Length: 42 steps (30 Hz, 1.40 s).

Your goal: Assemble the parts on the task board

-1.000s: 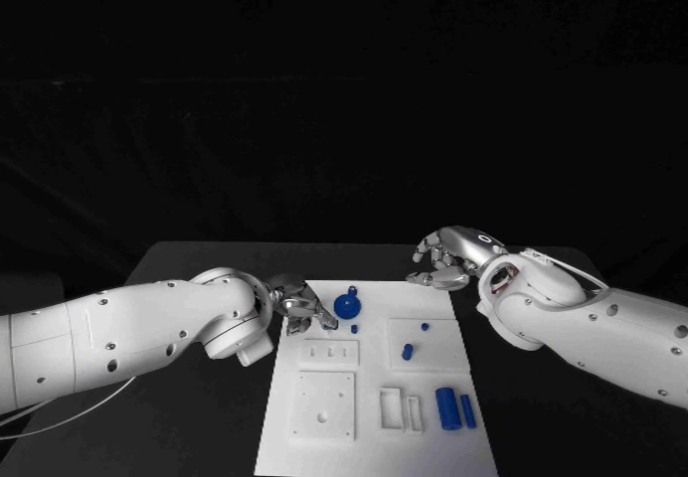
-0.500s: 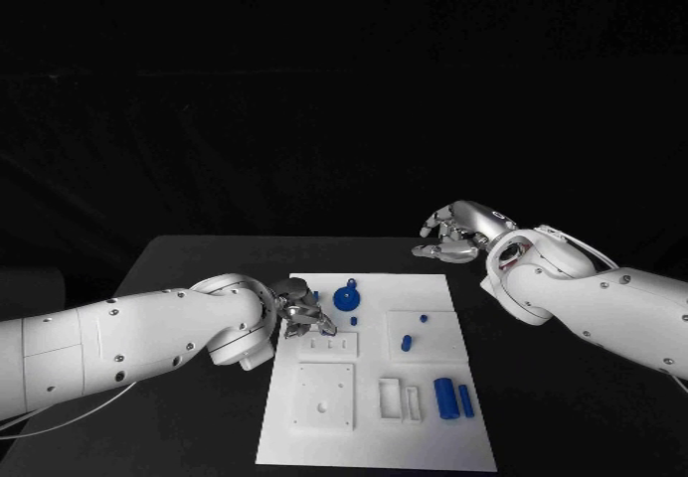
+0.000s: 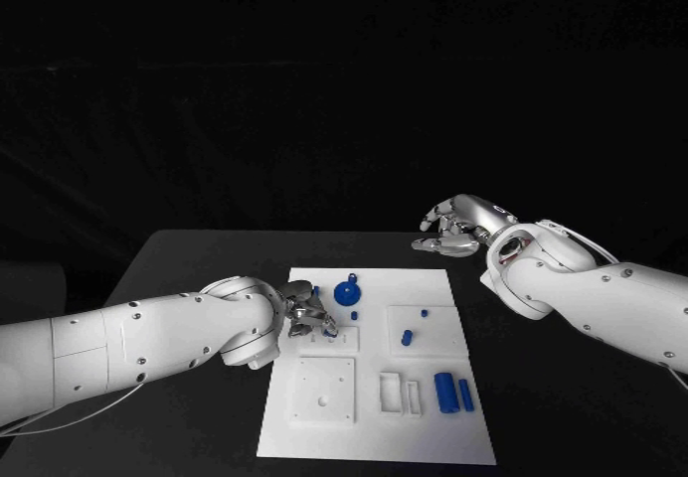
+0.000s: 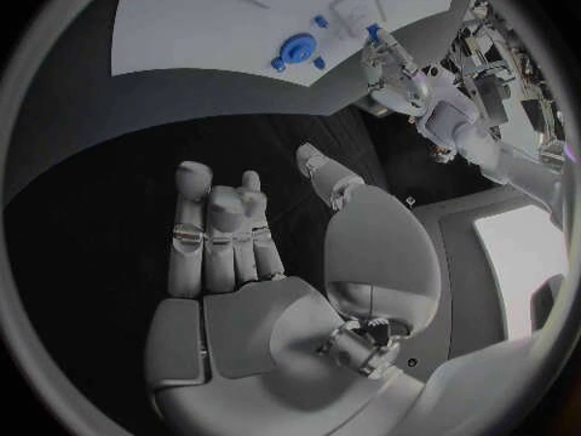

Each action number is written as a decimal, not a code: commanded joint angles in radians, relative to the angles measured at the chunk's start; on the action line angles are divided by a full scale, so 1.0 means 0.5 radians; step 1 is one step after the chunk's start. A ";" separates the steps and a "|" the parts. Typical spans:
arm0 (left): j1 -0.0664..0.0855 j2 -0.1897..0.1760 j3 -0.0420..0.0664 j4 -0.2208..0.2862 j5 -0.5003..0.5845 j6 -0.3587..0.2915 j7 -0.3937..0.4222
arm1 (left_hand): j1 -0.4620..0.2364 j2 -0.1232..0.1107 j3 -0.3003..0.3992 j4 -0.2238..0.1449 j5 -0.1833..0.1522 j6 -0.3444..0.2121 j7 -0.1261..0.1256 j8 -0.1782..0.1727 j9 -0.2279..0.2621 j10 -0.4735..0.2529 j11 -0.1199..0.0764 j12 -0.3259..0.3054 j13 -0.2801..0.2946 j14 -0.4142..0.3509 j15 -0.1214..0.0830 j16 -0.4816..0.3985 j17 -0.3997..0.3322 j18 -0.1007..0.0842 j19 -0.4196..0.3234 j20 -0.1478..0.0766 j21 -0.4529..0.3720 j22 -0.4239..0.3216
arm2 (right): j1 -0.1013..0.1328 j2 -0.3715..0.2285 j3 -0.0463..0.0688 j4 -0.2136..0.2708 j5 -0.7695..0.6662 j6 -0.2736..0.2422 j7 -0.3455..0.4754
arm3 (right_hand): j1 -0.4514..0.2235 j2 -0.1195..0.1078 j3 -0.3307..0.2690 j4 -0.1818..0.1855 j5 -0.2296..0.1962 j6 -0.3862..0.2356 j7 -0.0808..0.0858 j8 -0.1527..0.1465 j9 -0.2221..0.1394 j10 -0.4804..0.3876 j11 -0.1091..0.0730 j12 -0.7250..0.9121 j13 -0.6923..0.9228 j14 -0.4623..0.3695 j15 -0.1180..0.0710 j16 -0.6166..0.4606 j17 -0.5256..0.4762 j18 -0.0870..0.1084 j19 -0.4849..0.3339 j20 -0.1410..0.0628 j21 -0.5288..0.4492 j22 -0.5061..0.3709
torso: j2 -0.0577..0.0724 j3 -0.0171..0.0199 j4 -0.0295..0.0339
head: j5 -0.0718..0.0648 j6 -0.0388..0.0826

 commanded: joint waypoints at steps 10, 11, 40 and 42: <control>-0.038 0.055 0.002 -0.060 -0.065 0.027 0.012 | -0.052 0.056 0.008 -0.028 0.038 0.374 -0.234 0.030 0.639 -0.049 -0.077 0.050 0.008 0.083 -0.132 0.033 -0.005 0.025 0.030 -0.254 -0.009 -0.001 | 0.002 0.001 0.003 0.010 0.003 -0.008 0.018 | 0.022 -0.004 -0.010 0.023 0.078 -0.002 0.014 -0.010 -0.003 -0.020 0.005 -0.010 -0.012 -0.013 0.004 -0.018 -0.001 0.057 -0.019 -0.006 -0.016 0.008 | -0.001 -0.0017 0.001 | -0.010 -0.022; -0.039 0.057 0.002 -0.062 -0.077 0.027 0.012 | -0.054 0.058 0.010 -0.029 0.042 0.375 -0.234 0.031 0.640 -0.050 -0.078 0.053 0.008 0.083 -0.132 0.035 -0.005 0.026 0.031 -0.254 -0.009 -0.001 | 0.002 0.001 0.003 0.011 0.003 -0.008 0.017 | 0.022 -0.004 -0.011 0.024 0.083 -0.002 0.014 -0.010 -0.003 -0.020 0.004 -0.010 -0.013 -0.013 0.004 -0.019 -0.001 0.057 -0.020 -0.006 -0.016 0.008 | -0.001 -0.0018 0.001 | -0.010 -0.022; -0.056 0.058 0.002 -0.086 -0.186 0.029 0.000 | -0.078 0.060 0.022 -0.026 -0.086 0.378 -0.237 0.036 0.652 -0.064 -0.080 0.093 -0.004 0.080 -0.130 0.057 -0.024 0.032 0.038 -0.254 -0.011 0.006 | 0.002 -0.002 0.003 0.011 0.009 -0.008 0.017 | 0.013 -0.003 -0.033 0.057 0.163 0.000 0.013 -0.011 -0.005 -0.025 0.004 0.000 -0.028 -0.011 0.004 -0.024 0.002 0.057 -0.020 -0.007 -0.023 0.016 | -0.003 -0.0030 0.001 | -0.016 -0.028; -0.059 0.059 0.002 -0.089 -0.187 0.027 0.001 | -0.079 0.060 0.023 -0.025 -0.089 0.378 -0.237 0.036 0.652 -0.064 -0.080 0.094 -0.005 0.080 -0.130 0.058 -0.025 0.032 0.038 -0.254 -0.011 0.007 | 0.002 -0.002 0.003 0.011 0.010 -0.007 0.017 | 0.013 -0.003 -0.033 0.058 0.166 0.000 0.013 -0.011 -0.005 -0.025 0.004 0.000 -0.029 -0.011 0.004 -0.024 0.002 0.057 -0.020 -0.007 -0.023 0.017 | -0.002 -0.0028 0.001 | -0.015 -0.028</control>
